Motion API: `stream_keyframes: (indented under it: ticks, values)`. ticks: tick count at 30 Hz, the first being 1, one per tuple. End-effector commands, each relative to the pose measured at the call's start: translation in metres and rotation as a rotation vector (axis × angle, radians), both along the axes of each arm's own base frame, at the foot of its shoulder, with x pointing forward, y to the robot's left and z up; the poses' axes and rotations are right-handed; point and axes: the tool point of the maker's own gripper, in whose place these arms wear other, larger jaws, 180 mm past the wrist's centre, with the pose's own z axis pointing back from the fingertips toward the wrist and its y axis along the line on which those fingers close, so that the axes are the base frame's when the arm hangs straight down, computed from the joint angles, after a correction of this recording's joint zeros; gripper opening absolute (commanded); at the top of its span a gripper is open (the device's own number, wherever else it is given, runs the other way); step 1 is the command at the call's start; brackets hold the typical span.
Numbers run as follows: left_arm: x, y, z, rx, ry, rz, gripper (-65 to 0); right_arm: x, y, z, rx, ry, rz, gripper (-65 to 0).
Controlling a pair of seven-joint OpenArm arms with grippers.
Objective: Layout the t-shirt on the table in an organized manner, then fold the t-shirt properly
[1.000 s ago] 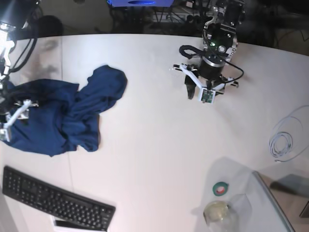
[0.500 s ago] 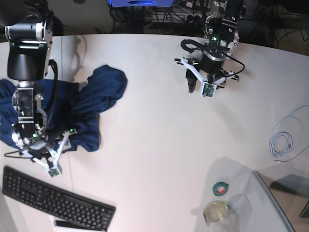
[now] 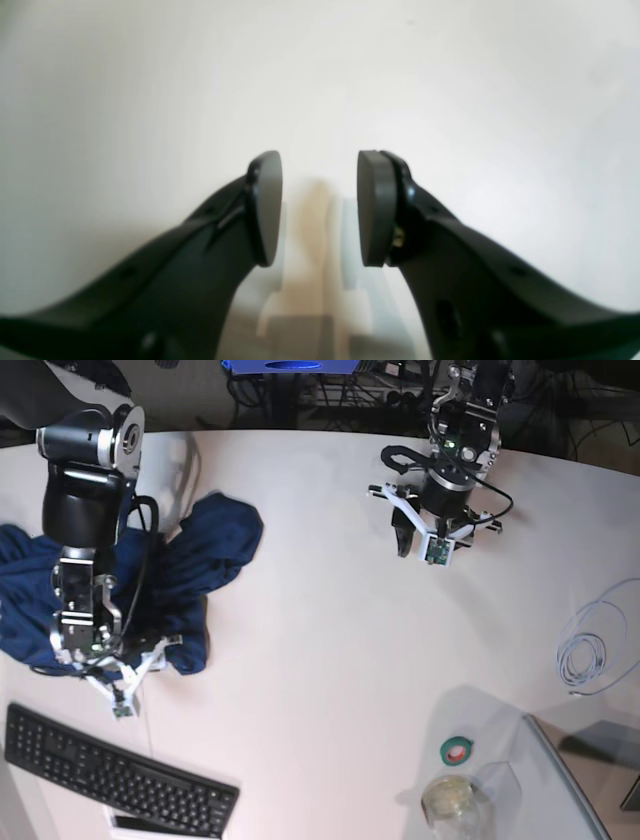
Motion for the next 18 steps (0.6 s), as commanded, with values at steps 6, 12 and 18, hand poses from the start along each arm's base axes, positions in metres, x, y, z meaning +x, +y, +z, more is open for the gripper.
stream_keyframes:
  ticks: [6, 12, 18]
  values:
    - [0.013, 0.0, 0.013, -0.001, -0.056, -0.002, -41.1, -0.039, 0.027, -0.031, -0.038, 0.075, 0.117, -30.3]
    - [0.013, 0.002, 0.013, 0.002, -0.055, 0.0, -41.1, -0.089, 0.051, -0.041, -0.085, 0.094, 0.242, -30.3]
    - [0.042, -0.032, 0.031, -0.05, -0.121, -0.04, -41.1, -0.087, 0.06, 0.056, -0.132, -0.179, 0.259, -30.2]
